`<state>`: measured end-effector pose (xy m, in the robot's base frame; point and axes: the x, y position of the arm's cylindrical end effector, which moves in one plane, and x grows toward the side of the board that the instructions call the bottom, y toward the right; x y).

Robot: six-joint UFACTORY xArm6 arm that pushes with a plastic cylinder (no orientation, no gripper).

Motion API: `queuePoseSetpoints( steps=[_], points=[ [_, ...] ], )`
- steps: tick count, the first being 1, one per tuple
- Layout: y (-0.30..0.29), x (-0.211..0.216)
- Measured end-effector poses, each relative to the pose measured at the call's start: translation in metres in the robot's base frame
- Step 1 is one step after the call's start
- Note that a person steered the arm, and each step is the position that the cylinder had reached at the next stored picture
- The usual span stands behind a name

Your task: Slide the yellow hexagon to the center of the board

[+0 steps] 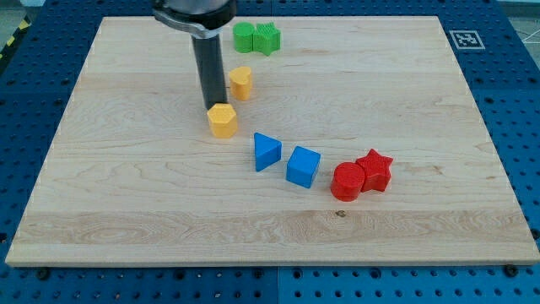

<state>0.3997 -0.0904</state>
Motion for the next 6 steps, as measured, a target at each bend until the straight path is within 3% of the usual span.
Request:
queuePoseSetpoints(
  steps=[2, 4, 6],
  points=[
    [-0.022, 0.007],
    [0.019, 0.022],
    [0.013, 0.015]
  ],
)
